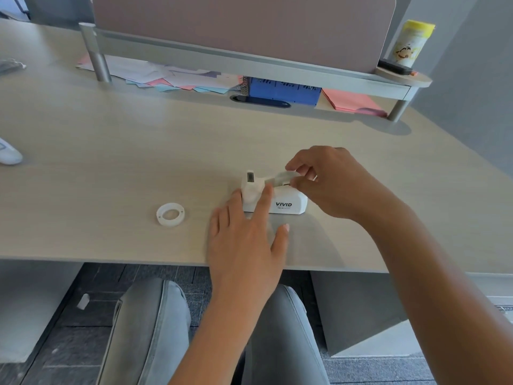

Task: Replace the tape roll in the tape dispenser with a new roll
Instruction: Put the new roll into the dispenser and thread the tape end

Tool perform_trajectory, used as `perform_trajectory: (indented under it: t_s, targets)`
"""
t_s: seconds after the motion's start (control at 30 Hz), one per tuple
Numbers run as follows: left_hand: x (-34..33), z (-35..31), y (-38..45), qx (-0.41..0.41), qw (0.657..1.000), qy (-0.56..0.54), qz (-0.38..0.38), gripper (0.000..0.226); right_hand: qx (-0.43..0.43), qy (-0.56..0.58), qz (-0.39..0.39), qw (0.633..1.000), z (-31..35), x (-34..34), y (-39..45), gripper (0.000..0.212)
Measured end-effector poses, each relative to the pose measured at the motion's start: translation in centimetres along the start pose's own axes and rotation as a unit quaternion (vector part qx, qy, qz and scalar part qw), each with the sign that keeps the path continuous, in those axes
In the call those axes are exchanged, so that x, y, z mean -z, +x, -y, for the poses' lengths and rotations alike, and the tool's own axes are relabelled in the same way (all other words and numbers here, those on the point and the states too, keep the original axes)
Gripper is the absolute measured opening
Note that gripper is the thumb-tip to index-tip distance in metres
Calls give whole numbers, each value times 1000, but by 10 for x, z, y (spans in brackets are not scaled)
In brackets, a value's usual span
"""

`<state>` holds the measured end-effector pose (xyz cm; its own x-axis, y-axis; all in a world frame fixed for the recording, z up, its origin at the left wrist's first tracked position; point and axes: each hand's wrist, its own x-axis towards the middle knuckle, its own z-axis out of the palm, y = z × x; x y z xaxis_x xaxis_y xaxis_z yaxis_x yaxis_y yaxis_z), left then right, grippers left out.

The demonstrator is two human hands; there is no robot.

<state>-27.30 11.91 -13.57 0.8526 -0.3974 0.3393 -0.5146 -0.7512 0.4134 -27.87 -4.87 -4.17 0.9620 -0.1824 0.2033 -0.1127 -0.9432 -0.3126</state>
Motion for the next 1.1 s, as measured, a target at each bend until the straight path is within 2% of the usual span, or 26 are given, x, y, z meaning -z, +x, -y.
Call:
perform_trajectory:
  t_s: [0.27,0.53,0.63,0.7,0.77,0.83,0.97,1.1]
  targets:
    - [-1,-1,-1,3,1000,-4,-6,67,2,-63,22,998,10,11,8,14]
    - [4,-3,1,15,1000,-26,4,69,6,-32,8,999,7,7,8,21]
    - [9,-7,5,48,992,-115,-29,60,5,15,11,1000,1,7,6,19]
    - [13,-10,14,61,978,-176,-91,50,5,47,8,999,-4,6,5,16]
    - [18,-13,27,66,973,-178,-131,36,9,71,-2,997,-9,2,4,14]
    - [24,-18,40,74,977,-158,-120,27,14,94,-15,995,-12,-2,1,14]
    - [26,-29,54,97,982,-126,-99,27,32,134,-26,990,-19,-5,-3,13]
    - [27,-36,59,115,980,-123,-106,20,46,164,-18,985,-28,-6,-5,26]
